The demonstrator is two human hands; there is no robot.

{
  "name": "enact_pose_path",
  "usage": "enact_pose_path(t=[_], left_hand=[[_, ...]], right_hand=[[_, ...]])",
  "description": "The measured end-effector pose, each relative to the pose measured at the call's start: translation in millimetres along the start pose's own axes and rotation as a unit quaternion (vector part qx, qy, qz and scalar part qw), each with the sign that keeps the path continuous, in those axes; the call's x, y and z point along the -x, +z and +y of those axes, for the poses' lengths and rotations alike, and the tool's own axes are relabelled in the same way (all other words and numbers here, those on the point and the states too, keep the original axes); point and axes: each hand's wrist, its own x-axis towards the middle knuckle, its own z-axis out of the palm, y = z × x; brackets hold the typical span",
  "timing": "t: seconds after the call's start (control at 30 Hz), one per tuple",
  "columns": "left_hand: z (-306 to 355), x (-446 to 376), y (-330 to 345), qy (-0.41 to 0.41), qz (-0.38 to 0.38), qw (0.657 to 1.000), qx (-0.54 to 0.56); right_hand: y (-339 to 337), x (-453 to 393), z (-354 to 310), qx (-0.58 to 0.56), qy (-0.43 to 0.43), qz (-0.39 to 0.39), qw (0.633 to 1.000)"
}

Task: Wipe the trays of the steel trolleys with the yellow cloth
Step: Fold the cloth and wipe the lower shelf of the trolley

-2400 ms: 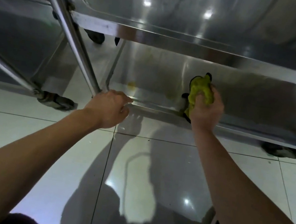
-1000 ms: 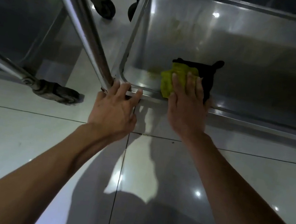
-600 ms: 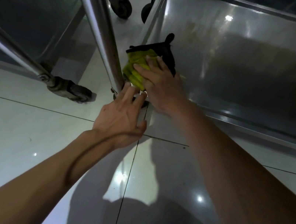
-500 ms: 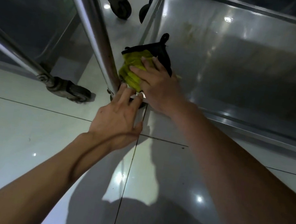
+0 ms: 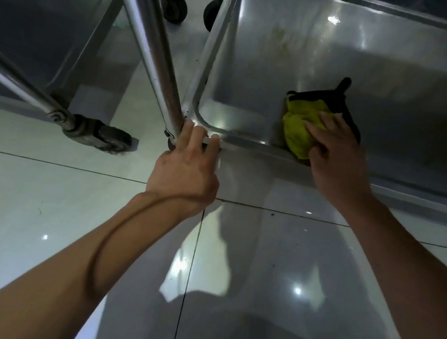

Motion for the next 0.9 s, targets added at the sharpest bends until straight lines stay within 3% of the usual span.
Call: enact_pose_path(t=[0.17,0.4,0.47,0.67,0.9], left_hand=[[3,-5,6,0.016,-0.008,1.000,-0.019],[1,-6,-9,0.028,0.000,0.999,-0.017],[10,-13,-10,0.017,-0.011,0.999,-0.035],[19,-12,2,0.012,-0.029,0.992,-0.122],[47,8,15,-0.036,-0.012,0.996,-0.084]], right_hand=[[1,-7,-2,0.090,0.045,-0.052,0.994],[-7,-12,17,0.118,-0.019,-0.157,0.980],[-5,-10,24,0.098,-0.036,-0.139,0.985],[10,8,25,0.097,-0.066,0.013,0.993],[8,23,38,0.081,-0.069,0.024,0.994]])
